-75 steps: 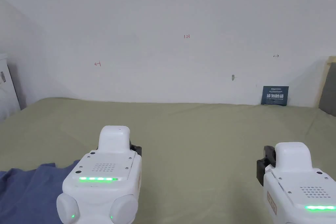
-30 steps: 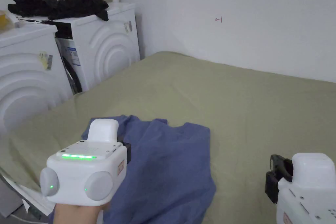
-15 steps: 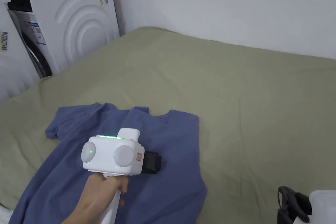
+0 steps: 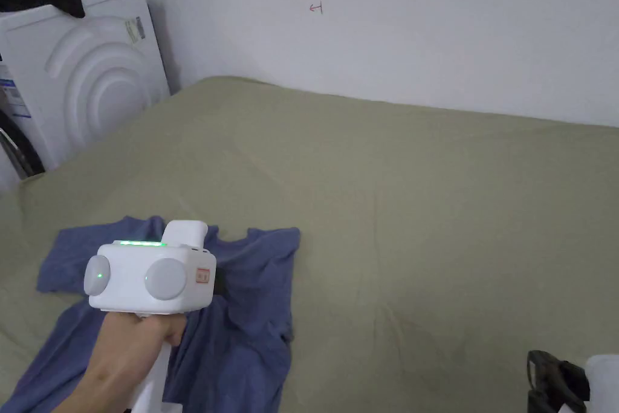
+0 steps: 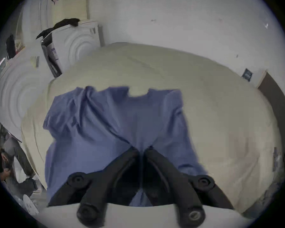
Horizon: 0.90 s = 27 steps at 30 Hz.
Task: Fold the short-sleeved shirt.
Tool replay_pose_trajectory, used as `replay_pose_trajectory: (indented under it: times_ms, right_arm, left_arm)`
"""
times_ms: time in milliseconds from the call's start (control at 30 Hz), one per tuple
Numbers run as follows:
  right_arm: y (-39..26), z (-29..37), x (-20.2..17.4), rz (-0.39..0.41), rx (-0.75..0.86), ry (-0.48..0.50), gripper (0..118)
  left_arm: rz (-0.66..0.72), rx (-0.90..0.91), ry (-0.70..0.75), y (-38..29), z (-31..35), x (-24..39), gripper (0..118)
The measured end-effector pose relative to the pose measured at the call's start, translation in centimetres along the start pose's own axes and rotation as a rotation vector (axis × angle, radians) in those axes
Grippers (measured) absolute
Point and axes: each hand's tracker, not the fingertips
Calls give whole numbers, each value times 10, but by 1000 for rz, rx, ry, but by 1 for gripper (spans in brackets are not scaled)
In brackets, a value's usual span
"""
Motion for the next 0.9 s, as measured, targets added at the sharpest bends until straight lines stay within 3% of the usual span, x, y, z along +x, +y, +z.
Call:
replay_pose_trajectory:
  times_ms: [133, 300, 533, 667, 800, 867, 900]
  right_arm:
    - [0, 35, 42, -37, 27, -85, 2]
    - [-6, 78, 91, -75, 54, -202, 2]
    - [-17, 118, 149, -145, 57, -348, 2]
    - [-25, 126, 169, -177, 51, -391, 2]
    - [-33, 123, 180, -192, 22, -414, 2]
    - [-38, 120, 182, -191, 9, -417, 2]
    - [-40, 118, 184, -192, 2, -416, 2]
  left_arm:
    - [-107, 55, -63, 35, 23, 51, 0]
    - [-254, 149, -192, 51, 70, 172, 0]
    - [-403, 167, -480, 48, 96, 346, 0]
    - [-454, 117, -618, 27, 83, 419, 0]
    - [-465, -26, -587, -6, 25, 463, 0]
    - [-491, -106, -538, -27, -13, 471, 7]
    - [-500, -131, -520, -37, -26, 471, 27]
